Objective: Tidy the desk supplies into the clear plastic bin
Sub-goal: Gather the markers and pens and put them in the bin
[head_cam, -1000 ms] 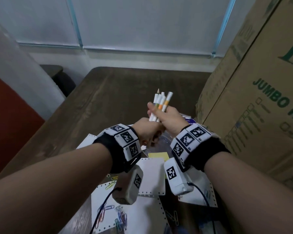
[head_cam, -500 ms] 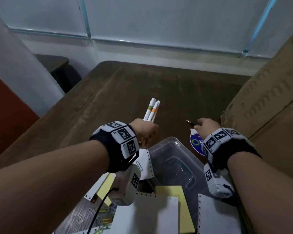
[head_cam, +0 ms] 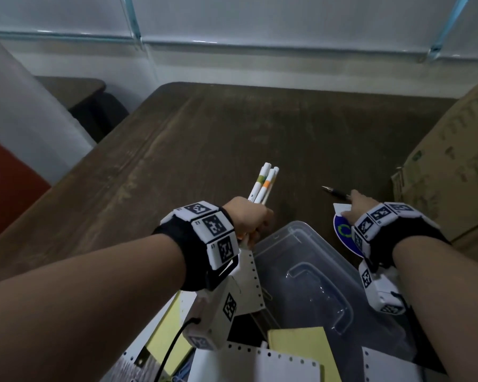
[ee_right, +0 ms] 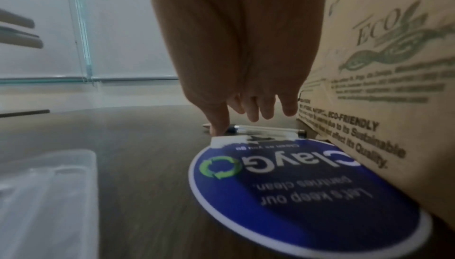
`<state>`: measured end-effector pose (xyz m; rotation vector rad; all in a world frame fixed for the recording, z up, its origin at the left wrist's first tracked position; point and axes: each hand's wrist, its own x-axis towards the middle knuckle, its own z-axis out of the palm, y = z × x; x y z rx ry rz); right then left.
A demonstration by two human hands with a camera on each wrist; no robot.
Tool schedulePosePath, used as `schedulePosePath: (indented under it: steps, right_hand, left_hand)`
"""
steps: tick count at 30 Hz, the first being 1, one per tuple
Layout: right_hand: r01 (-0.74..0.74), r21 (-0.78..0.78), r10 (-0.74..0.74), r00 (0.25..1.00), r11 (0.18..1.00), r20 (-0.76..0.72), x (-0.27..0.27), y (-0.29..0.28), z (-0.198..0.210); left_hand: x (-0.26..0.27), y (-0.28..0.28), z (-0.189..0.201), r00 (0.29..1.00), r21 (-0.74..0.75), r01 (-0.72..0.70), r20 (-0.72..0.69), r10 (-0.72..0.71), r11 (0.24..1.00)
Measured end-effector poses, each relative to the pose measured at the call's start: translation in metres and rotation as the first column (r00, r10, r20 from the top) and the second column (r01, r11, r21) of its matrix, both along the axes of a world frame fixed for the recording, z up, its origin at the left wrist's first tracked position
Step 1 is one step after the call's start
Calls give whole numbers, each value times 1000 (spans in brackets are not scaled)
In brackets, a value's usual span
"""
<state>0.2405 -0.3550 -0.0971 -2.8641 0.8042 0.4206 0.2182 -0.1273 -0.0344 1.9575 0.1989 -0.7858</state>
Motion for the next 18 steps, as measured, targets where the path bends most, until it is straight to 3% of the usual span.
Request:
schedulePosePath:
  steps: [9, 12, 14, 16, 18]
  right_hand:
    - [20, -117, -21, 1000, 993, -8, -12, -6, -21]
    - [71, -33, -69, 996, 997, 53, -23, 6, -7]
    - [138, 174, -169, 969, 975, 181, -31, 11, 7]
    - [124, 514, -307, 907, 849, 288, -44, 23, 29]
    - [14, 848, -442, 857, 530, 263, -65, 43, 54]
  left_hand:
    - [-3, -7, -5, 1000, 42, -2, -10, 3, 999]
    - [-9, -6, 2, 1000, 41, 0, 16, -1, 999]
    - [-14, -5, 7, 999, 41, -8, 44, 6, 999]
    - [-23, -1, 16, 997, 26, -23, 73, 21, 999]
    - [-35, 2, 29, 993, -31, -46, 105, 49, 998]
